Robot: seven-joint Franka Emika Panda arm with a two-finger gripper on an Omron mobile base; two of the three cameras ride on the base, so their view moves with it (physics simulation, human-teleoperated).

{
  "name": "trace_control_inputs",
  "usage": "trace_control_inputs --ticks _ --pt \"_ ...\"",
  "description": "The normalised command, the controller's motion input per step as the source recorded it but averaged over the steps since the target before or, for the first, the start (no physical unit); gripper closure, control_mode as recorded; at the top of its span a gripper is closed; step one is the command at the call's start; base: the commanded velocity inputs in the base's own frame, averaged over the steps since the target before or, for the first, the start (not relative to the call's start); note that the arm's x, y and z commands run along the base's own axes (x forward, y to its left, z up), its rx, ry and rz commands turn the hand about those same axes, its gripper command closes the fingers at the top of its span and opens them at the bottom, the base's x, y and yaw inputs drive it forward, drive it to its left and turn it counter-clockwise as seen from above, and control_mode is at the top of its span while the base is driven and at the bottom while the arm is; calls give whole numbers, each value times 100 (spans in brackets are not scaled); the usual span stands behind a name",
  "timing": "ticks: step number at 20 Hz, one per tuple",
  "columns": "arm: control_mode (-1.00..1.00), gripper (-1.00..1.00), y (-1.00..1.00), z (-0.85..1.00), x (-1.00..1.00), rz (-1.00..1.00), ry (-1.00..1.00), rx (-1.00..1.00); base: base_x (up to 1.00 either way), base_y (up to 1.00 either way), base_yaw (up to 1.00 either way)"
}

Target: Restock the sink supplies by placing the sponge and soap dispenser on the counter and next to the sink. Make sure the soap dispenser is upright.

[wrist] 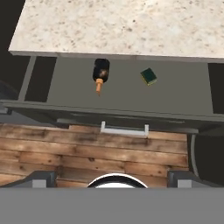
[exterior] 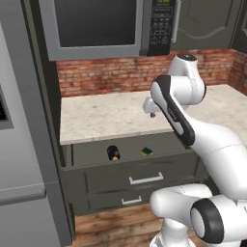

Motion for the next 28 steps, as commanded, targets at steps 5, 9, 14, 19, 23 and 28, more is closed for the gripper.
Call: trace_control_inputs --ticks 5,9,14,19,23,28 --pt "-100 -100 -7 -100 46 0 25 1 0 0 0" --pt "-100 -100 0 -100 68 0 38 0 0 0 0" --pt "-100 -100 -2 -98 69 0 13 1 0 0 0" --pt "-100 -100 -9 -82 57 0 0 0 0 0 0" --pt "-100 -100 -7 -86 45 0 0 0 0 0 0" --pt "-100 -100 -5 -65 44 0 -1 0 0 0 0"
